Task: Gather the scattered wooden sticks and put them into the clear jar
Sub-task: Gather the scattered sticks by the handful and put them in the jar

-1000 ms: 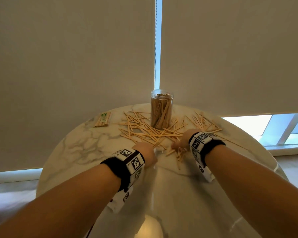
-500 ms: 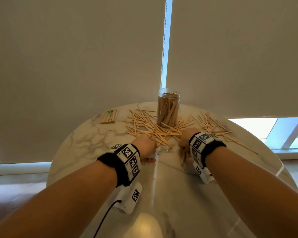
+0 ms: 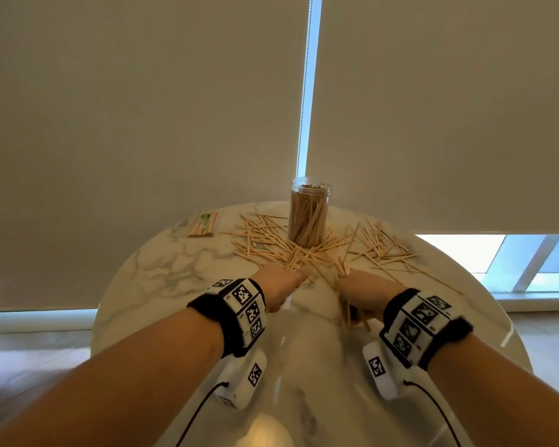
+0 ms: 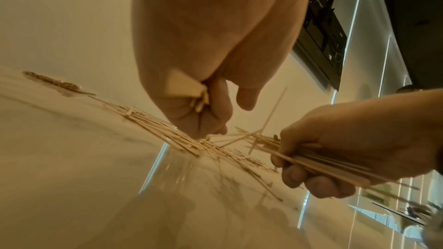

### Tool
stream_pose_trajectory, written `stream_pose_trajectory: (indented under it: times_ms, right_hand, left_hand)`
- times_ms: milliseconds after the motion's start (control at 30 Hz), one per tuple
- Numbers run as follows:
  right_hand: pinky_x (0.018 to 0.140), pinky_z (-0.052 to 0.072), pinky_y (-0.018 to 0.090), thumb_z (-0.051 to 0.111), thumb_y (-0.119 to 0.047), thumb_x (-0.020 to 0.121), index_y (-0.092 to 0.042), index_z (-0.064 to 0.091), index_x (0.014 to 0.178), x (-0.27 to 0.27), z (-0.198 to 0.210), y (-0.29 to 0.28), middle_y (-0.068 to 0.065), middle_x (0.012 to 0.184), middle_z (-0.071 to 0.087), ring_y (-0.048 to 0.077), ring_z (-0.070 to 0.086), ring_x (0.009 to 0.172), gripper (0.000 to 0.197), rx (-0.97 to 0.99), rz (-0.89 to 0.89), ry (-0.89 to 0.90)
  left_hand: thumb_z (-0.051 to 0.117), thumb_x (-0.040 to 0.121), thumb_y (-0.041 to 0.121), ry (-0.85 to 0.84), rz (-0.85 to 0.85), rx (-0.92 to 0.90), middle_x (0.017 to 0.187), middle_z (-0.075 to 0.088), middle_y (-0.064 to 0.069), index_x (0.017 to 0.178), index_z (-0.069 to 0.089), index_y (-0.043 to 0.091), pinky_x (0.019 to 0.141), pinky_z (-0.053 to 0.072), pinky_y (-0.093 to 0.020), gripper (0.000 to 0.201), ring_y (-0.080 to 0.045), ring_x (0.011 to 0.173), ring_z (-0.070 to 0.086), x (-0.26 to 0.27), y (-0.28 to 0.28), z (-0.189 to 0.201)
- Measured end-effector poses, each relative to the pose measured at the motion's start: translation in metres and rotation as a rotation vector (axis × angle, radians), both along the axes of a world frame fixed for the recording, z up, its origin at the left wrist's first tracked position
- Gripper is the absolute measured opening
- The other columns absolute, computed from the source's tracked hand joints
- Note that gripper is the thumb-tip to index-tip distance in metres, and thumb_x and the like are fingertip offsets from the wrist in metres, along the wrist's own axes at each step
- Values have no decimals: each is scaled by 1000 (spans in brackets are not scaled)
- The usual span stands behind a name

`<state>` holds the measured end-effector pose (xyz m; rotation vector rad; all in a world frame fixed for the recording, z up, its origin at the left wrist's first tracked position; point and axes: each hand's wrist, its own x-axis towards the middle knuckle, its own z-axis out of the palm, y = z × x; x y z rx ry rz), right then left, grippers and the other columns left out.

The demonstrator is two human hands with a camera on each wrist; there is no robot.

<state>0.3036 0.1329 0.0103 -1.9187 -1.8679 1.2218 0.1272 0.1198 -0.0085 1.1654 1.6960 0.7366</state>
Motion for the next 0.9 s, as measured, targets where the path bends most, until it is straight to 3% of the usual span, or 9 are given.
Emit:
stream_pose_trajectory:
  times_ms: [100,233,333,467,533,633,700,800,900]
  right_hand:
    - [81,61,47,40,-19,104,3,65,107,-11,1,-13,24,103,72,32,74,86,33,53,25,88]
    - [77,61,45,36,-16,105,0,64,97,-30,4,-31,18,89,70,34,71,80,33,156,124,143]
    - [67,58,38,36,-18,104,-9,57,96,-43,1,-33,5,78,60,22,62,68,24,220,172,211]
    - [71,52,36,39,-18,102,-5,62,102,-57,3,-23,6,85,60,21,58,74,26,363,329,96]
    - [72,53,35,41,-21,102,-10,61,92,-60,7,-17,4,84,65,23,61,74,24,402,380,38]
    - [78,60,36,52,-25,97,-15,69,90,-60,11,-6,2,82,73,18,71,77,21,400,380,43]
    - [78,60,35,60,-28,94,-20,70,92,-57,15,5,-3,83,72,13,70,77,13,495,317,-3]
    - [86,53,29,66,-28,91,-23,59,115,-54,24,27,-1,114,62,13,60,99,26,744,203,-88]
    - [119,23,47,61,-30,94,-26,23,155,-59,29,55,4,161,23,28,22,147,72,768,342,-353]
  left_hand:
    - [59,57,93,-36,-4,53,81,56,-8,114,64,3,59,38,-31,106,-18,52,39,6,1,-4]
    - [63,38,99,-95,-44,83,89,70,-11,104,69,9,64,44,-36,112,-22,61,48,14,4,-4]
    - [76,48,83,-231,-18,111,77,58,-13,97,73,6,60,44,-37,91,-25,59,52,11,11,-2]
    - [64,85,54,-200,49,183,73,61,-19,64,71,17,68,50,-39,43,-31,67,60,-2,21,0]
    - [57,95,43,-169,137,240,65,58,-8,77,64,10,64,46,-34,38,-23,60,55,-14,32,-4]
    - [51,100,44,-216,216,261,71,68,-5,99,64,5,67,56,-38,42,-23,63,63,-30,43,-4]
    - [47,103,42,-231,206,284,67,67,-1,99,64,7,63,57,-34,39,-17,57,63,-38,46,-1]
    - [47,105,38,-256,112,332,62,58,1,82,60,12,46,44,-23,37,-8,43,52,-42,46,5]
    - [50,104,39,-287,-26,350,57,51,5,82,57,15,42,35,-20,33,-6,41,43,-40,47,4]
